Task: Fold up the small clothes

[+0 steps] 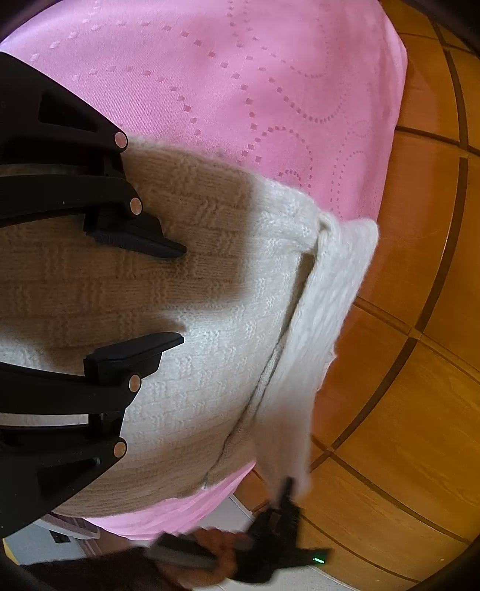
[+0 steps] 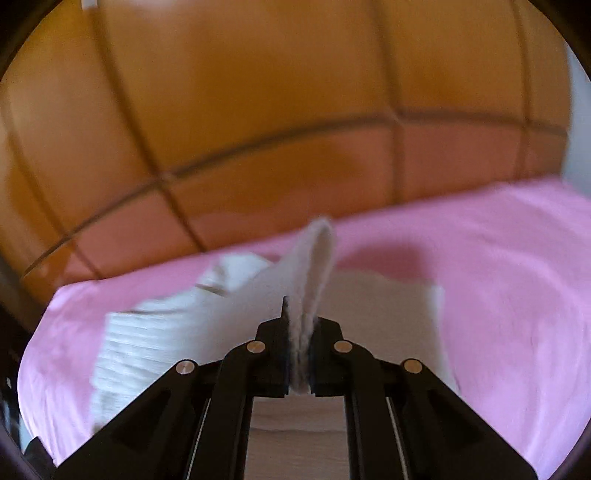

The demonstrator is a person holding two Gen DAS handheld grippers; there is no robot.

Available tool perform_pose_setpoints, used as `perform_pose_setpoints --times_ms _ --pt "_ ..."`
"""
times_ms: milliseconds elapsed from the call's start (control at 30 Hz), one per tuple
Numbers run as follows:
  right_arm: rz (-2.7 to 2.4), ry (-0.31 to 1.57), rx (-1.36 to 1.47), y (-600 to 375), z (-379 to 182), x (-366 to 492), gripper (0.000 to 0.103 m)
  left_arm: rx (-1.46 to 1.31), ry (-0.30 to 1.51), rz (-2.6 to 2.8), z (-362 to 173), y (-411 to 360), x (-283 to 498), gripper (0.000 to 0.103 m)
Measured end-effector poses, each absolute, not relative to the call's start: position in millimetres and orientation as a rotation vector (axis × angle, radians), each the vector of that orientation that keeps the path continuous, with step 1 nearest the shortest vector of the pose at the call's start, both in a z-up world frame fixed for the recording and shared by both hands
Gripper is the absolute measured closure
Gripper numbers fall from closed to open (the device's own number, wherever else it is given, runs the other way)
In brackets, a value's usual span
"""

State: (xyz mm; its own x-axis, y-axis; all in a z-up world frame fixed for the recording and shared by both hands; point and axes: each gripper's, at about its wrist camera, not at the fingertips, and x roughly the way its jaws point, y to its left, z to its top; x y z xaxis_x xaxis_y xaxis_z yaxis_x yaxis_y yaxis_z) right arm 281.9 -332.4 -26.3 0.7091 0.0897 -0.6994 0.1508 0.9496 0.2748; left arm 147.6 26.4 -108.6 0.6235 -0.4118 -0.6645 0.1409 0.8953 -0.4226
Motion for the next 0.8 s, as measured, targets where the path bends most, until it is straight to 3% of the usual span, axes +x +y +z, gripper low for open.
perform_pose_setpoints --times_ms 267,367,533,667,733,800 --pt "-0.064 0.887 0.483 -367.9 -90.0 275.0 0.097 -0.397 0.868 -0.373 -80.1 16.2 172.5 0.055" --pt "-0.026 0.863 0.523 -371.1 -86.0 271.5 0.097 -0.373 0.846 -0.402 -71.5 2.1 202.5 0.042" --pt "0.002 0.835 0.508 -371.1 -71.7 262.0 0.097 -0.41 0.848 -0.186 -80.7 20.7 260.7 0.042" --pt "-0.045 0.886 0.469 -372.3 -93.7 268.1 0.096 -0.404 0.904 -0.149 -100.7 35.9 260.5 0.043" --pt "-0.054 0.885 0.456 -371.9 -103.2 268.8 0.094 -0.348 0.893 -0.163 -94.9 33.2 248.7 0.043" --pt "-0.051 0.863 0.473 -372.8 -99.7 263.8 0.079 -0.341 0.879 -0.175 -86.4 34.8 240.3 0.043"
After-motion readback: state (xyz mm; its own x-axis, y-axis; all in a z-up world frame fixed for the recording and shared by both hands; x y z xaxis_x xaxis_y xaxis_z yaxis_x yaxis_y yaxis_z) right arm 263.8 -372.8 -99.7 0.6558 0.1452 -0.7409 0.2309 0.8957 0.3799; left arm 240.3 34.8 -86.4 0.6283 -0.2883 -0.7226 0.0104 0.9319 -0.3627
